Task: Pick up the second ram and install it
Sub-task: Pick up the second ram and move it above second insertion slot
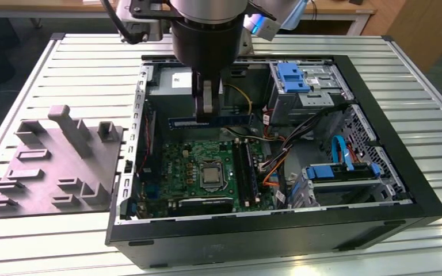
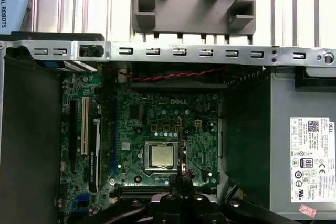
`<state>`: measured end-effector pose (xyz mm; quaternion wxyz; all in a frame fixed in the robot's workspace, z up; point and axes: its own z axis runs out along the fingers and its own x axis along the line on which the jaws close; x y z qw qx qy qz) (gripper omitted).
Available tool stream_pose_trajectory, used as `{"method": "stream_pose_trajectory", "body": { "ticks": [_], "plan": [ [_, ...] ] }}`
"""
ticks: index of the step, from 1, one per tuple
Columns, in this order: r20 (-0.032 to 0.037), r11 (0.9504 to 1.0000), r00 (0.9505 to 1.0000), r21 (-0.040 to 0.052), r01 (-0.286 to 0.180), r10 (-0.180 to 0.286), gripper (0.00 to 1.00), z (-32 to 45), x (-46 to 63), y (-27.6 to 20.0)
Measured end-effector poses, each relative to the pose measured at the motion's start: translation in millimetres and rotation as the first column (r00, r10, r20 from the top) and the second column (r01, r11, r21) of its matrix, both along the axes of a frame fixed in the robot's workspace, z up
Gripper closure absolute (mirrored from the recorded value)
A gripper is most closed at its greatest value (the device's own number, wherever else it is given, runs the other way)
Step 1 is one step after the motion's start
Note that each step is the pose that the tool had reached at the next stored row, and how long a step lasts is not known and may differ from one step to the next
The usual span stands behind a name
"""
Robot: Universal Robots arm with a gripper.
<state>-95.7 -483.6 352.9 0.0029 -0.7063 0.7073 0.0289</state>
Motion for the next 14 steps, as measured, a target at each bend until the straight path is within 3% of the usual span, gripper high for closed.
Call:
{"method": "stream_pose_trajectory", "body": {
  "ticks": [14],
  "plan": [
    [0.0001, 1.0, 1.0, 0.0001, 0.0, 0.0, 0.89, -8.6, 0.0, 0.0]
  ]
}}
